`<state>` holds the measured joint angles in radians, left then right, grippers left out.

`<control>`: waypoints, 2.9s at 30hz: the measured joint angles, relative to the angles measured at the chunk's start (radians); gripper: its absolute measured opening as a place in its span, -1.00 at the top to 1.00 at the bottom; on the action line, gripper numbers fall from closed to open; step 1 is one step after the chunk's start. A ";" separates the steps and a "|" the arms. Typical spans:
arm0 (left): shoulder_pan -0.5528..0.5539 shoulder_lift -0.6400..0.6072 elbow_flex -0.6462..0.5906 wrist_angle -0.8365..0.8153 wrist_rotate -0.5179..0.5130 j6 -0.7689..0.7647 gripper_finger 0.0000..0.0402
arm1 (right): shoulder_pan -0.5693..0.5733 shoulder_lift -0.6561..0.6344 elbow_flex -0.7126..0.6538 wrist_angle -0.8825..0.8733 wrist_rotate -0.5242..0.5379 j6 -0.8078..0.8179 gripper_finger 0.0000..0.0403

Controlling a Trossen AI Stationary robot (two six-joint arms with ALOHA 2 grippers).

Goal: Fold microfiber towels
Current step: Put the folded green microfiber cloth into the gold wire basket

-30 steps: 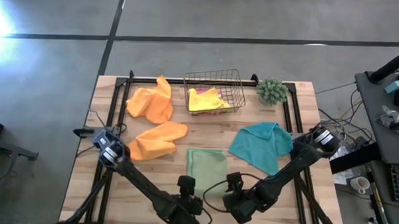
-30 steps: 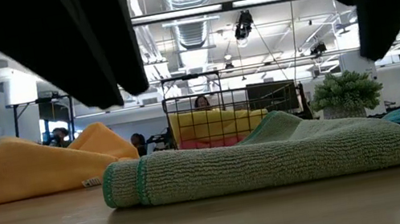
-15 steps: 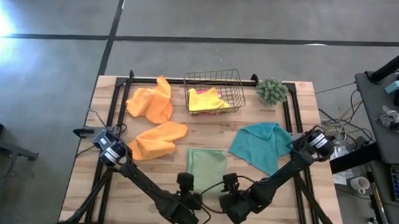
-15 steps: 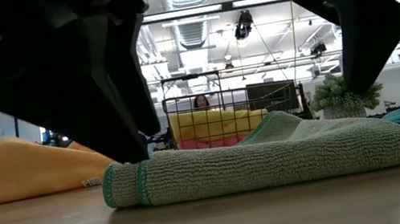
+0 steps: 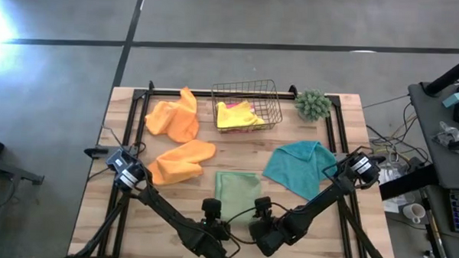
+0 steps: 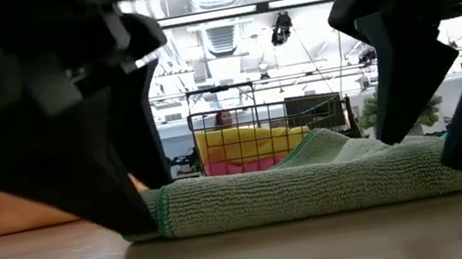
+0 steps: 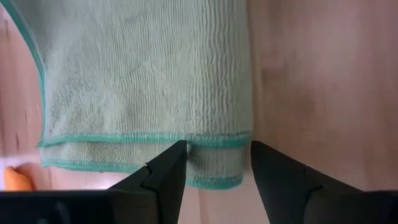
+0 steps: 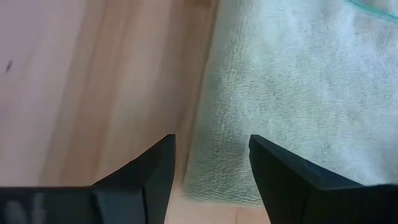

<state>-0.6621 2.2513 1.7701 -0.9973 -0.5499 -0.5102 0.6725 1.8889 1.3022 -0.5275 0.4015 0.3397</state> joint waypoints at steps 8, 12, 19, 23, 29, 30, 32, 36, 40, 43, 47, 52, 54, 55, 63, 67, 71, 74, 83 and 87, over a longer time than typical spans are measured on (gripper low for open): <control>0.007 -0.004 -0.059 0.076 -0.008 -0.004 0.19 | -0.022 0.000 0.000 -0.009 -0.007 0.000 0.10; 0.019 -0.004 -0.060 0.082 -0.005 -0.006 0.19 | -0.025 0.000 -0.010 -0.012 -0.010 0.008 0.13; 0.027 -0.006 -0.080 0.109 -0.001 -0.006 0.19 | -0.025 0.000 -0.021 -0.011 -0.020 0.057 0.14; 0.028 -0.007 -0.088 0.115 0.000 -0.007 0.19 | -0.026 0.000 -0.025 -0.007 -0.020 0.071 0.14; 0.034 -0.006 -0.089 0.118 0.013 -0.007 0.19 | -0.029 0.000 -0.007 -0.009 -0.093 0.150 0.14; 0.034 -0.005 -0.089 0.121 0.013 -0.007 0.19 | -0.027 0.000 -0.003 -0.005 -0.087 0.154 0.14; 0.035 -0.005 -0.089 0.123 0.013 -0.007 0.19 | -0.027 0.002 -0.002 -0.011 -0.078 0.156 0.14; 0.036 -0.004 -0.090 0.124 0.013 -0.007 0.19 | -0.045 0.040 -0.001 -0.015 -0.094 0.155 0.14; 0.036 -0.004 -0.090 0.124 0.013 -0.006 0.19 | -0.044 0.085 0.003 -0.013 -0.080 0.142 0.14; 0.036 -0.004 -0.091 0.125 0.014 -0.006 0.19 | -0.046 0.099 0.002 -0.022 -0.071 0.177 0.14; 0.038 -0.003 -0.091 0.127 0.016 -0.006 0.33 | -0.051 0.091 0.003 -0.047 -0.049 0.190 0.17; 0.055 -0.001 -0.093 0.126 -0.004 0.003 0.64 | -0.071 0.074 0.002 -0.070 -0.044 0.184 0.32; 0.062 0.000 -0.094 0.125 -0.006 0.004 0.76 | -0.081 0.074 0.002 -0.076 -0.050 0.183 0.39; 0.065 0.000 -0.094 0.125 -0.007 0.004 0.82 | -0.086 0.074 0.001 -0.080 -0.052 0.183 0.44; 0.088 -0.001 -0.094 0.123 -0.007 0.026 0.97 | -0.103 0.066 0.000 -0.099 -0.057 0.170 0.90; 0.089 -0.010 -0.085 0.116 0.010 0.053 0.98 | -0.104 0.037 -0.003 -0.107 -0.058 0.166 0.93; 0.089 -0.037 -0.070 0.123 0.046 0.055 0.99 | -0.110 -0.018 -0.010 -0.143 -0.054 0.171 0.93; 0.091 -0.078 -0.062 0.121 0.055 0.054 0.99 | -0.107 -0.070 -0.008 -0.150 -0.058 0.182 0.94; 0.127 -0.222 -0.062 0.114 0.067 0.075 0.99 | -0.126 -0.143 0.082 -0.233 -0.067 0.165 0.94; 0.164 -0.278 -0.062 0.099 0.093 0.119 0.99 | -0.151 -0.144 0.135 -0.293 -0.068 0.146 0.94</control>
<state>-0.4984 1.9736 1.7077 -0.8988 -0.4570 -0.3916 0.5213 1.7451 1.4371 -0.8210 0.3334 0.4858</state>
